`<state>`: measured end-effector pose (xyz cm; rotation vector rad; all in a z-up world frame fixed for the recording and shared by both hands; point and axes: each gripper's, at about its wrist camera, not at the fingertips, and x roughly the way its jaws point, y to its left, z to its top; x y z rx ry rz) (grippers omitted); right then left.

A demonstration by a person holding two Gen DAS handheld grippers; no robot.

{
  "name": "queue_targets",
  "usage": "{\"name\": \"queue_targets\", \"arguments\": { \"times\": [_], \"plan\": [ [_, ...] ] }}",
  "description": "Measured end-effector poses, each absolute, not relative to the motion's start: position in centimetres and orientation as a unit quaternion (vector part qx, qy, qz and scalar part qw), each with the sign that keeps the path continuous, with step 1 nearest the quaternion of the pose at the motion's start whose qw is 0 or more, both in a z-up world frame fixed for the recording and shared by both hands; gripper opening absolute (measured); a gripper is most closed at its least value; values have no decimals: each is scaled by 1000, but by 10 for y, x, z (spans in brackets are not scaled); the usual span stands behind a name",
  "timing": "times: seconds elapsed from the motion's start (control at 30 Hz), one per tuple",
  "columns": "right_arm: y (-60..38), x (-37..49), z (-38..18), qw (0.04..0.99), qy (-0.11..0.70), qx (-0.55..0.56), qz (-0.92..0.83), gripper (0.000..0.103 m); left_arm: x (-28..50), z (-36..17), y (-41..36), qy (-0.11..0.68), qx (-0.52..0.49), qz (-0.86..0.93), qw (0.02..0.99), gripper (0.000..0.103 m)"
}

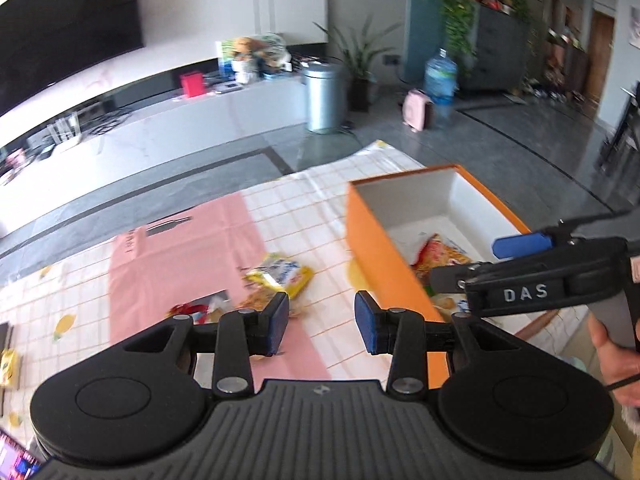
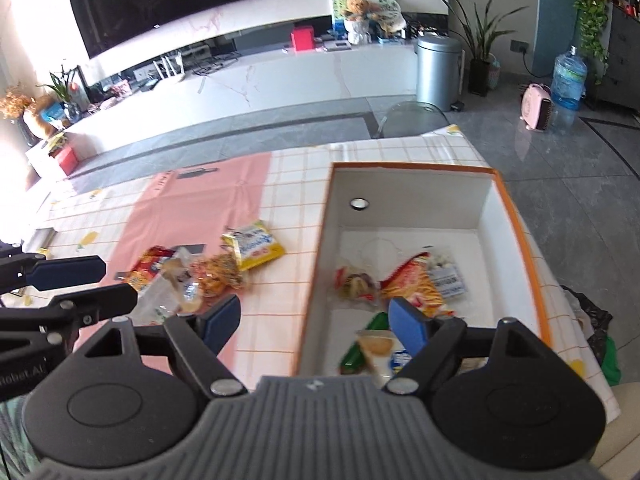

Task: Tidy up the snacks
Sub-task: 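Move both tools back over the remaining snacks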

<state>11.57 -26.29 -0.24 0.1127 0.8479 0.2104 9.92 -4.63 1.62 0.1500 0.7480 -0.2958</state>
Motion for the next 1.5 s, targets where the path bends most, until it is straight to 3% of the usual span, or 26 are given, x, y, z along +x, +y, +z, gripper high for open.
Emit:
{"name": "queue_targets", "arguments": {
  "times": [0.37, 0.43, 0.7, 1.5],
  "plan": [
    [-187, 88, -24, 920, 365, 76, 121, 77, 87, 9, 39, 365, 10, -67, 928, 46],
    [-176, 88, -34, 920, 364, 80, 123, 69, 89, 1, 44, 372, 12, -73, 925, 46],
    [-154, 107, -68, 903, 398, 90, 132, 58, 115, -27, 52, 401, 18, -90, 912, 46],
    [-110, 212, -158, 864, 479, 111, 112, 47, 199, -114, 82, 475, -18, -83, 876, 46]
  ]
}}
